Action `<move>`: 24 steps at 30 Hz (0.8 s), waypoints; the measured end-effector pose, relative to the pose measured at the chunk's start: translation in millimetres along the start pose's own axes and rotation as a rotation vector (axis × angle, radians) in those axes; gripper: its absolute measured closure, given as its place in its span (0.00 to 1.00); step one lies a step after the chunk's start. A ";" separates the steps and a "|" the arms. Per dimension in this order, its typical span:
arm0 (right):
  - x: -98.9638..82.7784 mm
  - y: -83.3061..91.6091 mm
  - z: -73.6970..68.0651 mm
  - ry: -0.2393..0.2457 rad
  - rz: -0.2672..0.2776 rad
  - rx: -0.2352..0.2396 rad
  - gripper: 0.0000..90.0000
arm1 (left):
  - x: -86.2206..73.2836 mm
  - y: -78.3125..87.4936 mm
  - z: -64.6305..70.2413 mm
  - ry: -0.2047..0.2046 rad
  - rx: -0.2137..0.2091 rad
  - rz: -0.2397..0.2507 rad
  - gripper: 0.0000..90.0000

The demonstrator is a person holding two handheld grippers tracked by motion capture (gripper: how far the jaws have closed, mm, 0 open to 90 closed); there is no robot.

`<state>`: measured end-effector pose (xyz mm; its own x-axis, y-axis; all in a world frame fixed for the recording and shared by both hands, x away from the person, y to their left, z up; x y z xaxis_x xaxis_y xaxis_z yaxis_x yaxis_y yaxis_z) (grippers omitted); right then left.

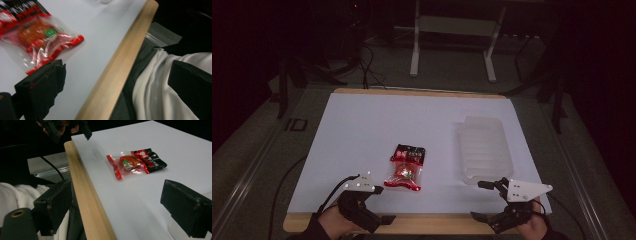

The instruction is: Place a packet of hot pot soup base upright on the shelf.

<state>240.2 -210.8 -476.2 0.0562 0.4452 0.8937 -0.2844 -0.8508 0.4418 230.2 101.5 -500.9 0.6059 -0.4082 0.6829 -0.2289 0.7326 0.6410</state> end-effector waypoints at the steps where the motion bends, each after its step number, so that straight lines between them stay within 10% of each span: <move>1: -0.9 -0.6 0.1 0.010 -0.009 -0.003 0.12 | 0.0 0.0 0.0 0.000 0.000 0.000 0.01; 24: 10.4 7.1 -5.1 0.026 0.032 0.012 0.12 | 53.9 -10.9 -25.8 0.035 0.028 -0.048 0.01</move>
<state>234.0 -210.8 -464.2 0.0226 0.4248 0.9050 -0.2738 -0.8680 0.4142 285.0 85.6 -480.1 0.6427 -0.4232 0.6387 -0.2194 0.6970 0.6827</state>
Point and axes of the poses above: each handheld gripper's, and its own axes: y roughly backward along the jaws, x roughly out of its top, z roughly to its right, the point moved 7 cm from there along -y, roughly forward along the jaws, and after that the axes turned 8 degrees about y, right-handed, at the moved point
